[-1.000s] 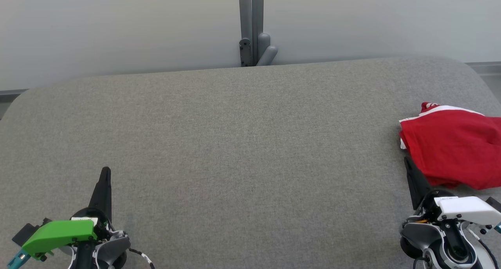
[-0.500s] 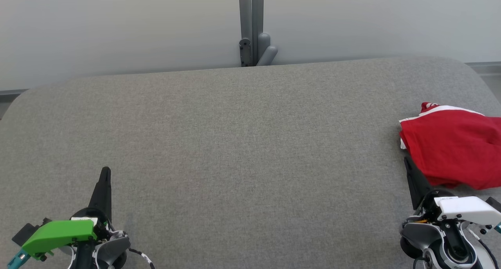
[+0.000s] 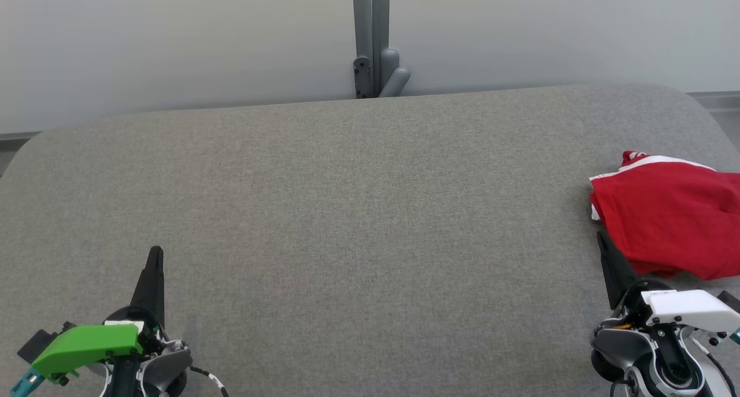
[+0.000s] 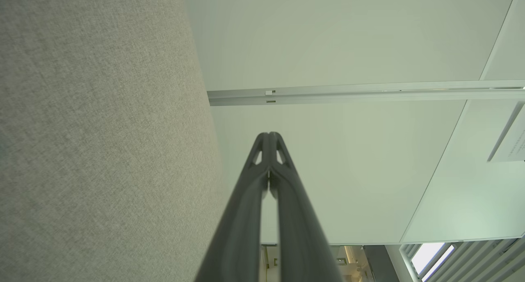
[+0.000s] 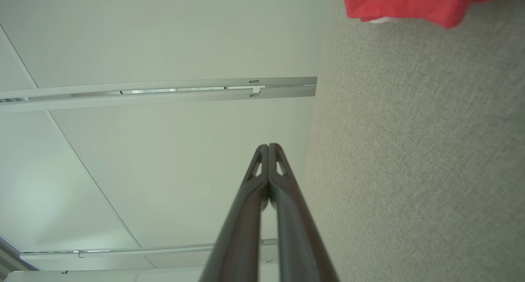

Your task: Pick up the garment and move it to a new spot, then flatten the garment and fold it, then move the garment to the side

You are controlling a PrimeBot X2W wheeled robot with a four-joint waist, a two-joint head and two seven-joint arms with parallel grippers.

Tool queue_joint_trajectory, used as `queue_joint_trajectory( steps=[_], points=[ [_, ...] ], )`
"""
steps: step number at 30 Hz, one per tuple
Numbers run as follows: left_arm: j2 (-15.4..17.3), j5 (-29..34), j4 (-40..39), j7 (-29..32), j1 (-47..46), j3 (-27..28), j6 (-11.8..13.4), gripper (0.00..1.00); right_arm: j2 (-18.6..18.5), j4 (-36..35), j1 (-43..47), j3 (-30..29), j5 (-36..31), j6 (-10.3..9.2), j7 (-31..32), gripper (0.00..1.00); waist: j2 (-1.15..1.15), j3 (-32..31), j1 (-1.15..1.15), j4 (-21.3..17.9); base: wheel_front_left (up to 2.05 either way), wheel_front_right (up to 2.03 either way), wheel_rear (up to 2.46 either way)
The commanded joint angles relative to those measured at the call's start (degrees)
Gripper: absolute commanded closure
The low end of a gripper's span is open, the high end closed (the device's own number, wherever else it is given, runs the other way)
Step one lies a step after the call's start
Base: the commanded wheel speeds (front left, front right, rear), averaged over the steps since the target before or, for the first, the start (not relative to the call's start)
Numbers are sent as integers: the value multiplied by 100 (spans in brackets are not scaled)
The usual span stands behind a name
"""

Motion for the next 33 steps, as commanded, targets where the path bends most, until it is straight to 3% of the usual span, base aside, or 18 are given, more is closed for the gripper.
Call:
queue_joint_trajectory(
  steps=[1,33],
  points=[
    [16,22,-27,10,-82,32,-23,100,-28,-24,-22,1,39,2,16,100,23,0,0,0,0,0,0],
    [7,36,-28,23,-82,42,-24,100,-28,-24,-22,1,40,2,15,100,23,0,0,0,0,0,0]
  ],
)
